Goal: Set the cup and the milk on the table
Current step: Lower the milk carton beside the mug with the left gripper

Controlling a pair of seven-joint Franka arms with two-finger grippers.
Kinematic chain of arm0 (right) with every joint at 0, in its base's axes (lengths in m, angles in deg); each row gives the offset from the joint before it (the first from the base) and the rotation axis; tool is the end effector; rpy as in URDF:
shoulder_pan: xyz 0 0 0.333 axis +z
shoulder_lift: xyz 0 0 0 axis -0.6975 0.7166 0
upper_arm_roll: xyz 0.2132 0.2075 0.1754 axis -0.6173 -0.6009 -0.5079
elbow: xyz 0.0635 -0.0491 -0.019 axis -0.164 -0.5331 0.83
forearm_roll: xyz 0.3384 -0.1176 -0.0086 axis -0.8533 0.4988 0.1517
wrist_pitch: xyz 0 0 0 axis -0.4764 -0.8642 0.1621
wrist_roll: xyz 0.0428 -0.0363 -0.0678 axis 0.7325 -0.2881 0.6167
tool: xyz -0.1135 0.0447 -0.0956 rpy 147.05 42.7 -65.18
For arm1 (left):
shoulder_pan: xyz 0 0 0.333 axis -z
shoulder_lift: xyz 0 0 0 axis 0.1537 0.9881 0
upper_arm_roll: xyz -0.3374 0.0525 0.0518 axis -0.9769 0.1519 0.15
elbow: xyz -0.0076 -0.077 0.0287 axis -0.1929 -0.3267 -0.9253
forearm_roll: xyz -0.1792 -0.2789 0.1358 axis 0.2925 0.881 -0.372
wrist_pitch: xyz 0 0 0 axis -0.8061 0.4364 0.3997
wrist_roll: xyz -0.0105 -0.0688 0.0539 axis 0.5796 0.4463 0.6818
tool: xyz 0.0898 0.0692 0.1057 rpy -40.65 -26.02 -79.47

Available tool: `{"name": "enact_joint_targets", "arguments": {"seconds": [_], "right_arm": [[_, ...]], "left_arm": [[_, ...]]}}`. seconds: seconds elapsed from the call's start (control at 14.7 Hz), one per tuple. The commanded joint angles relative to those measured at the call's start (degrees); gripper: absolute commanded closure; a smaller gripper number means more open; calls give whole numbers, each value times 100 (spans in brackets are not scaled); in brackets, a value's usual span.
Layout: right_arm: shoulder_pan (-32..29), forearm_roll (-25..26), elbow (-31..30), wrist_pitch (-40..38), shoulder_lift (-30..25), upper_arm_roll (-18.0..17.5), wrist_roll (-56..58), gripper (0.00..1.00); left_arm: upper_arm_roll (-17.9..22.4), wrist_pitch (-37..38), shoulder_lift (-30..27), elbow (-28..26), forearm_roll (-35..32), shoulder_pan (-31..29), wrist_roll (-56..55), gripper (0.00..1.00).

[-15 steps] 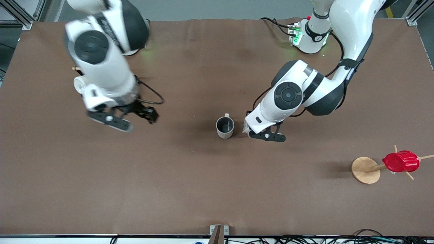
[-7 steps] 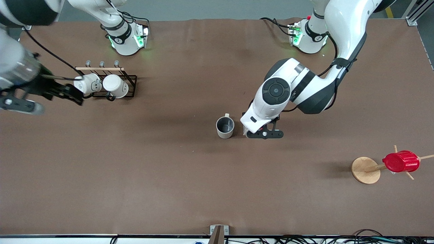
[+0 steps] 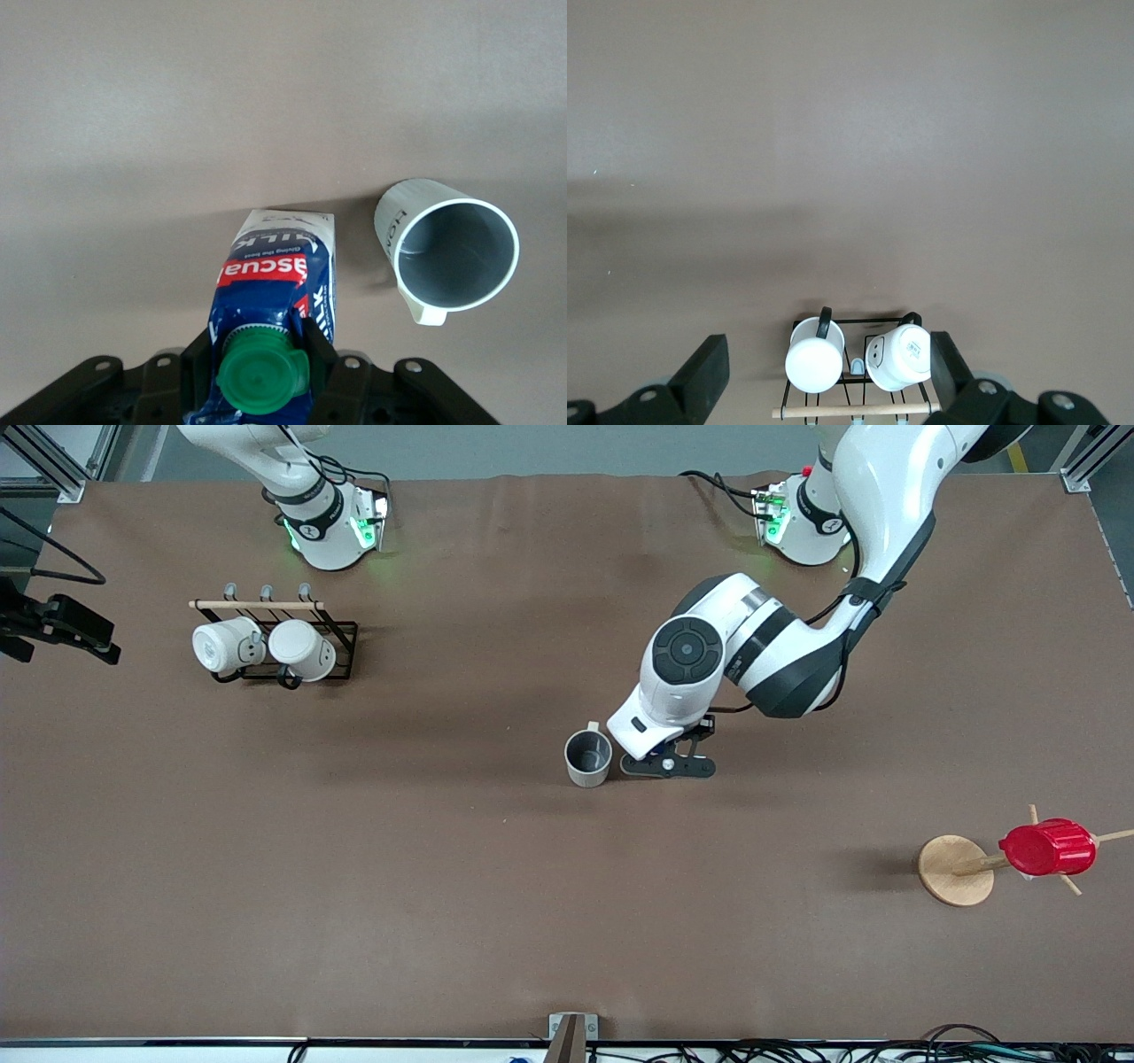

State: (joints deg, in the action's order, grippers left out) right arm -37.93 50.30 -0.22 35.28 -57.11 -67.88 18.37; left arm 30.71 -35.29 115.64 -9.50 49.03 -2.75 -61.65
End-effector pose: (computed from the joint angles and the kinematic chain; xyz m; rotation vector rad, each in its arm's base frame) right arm 0.5195 -0.0088 0.6370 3.0911 -0.0235 -0.0309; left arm 0.5355 -0.3775 0.3474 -3.0803 0.1772 0.1688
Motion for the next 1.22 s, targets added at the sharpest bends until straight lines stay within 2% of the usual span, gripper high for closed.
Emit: {"name": "enact_joint_targets", "arguments": {"seconds": [0.0,0.2,0.54,0.75,1.16], "right_arm": [[-32,-95,12,-54,-17,-35,44,0],[-172,-95,3,-63,-17,-202,35,0],[-85,-95,3,-63,-17,-211,27,0],[-111,-331,-14,-150,-35,-185,-122,0],[-111,-323,3,-239,-35,-176,-123,0]], "left_arm": [[-116,-231,-34,-178,-130,-81,13,97],[-116,-310,-25,-195,-121,-81,-48,96],[-116,-434,53,-187,-129,-29,-408,96],[-116,-460,63,-187,-138,-20,-593,93],[-107,-443,63,-204,-173,-11,-734,93]]}}
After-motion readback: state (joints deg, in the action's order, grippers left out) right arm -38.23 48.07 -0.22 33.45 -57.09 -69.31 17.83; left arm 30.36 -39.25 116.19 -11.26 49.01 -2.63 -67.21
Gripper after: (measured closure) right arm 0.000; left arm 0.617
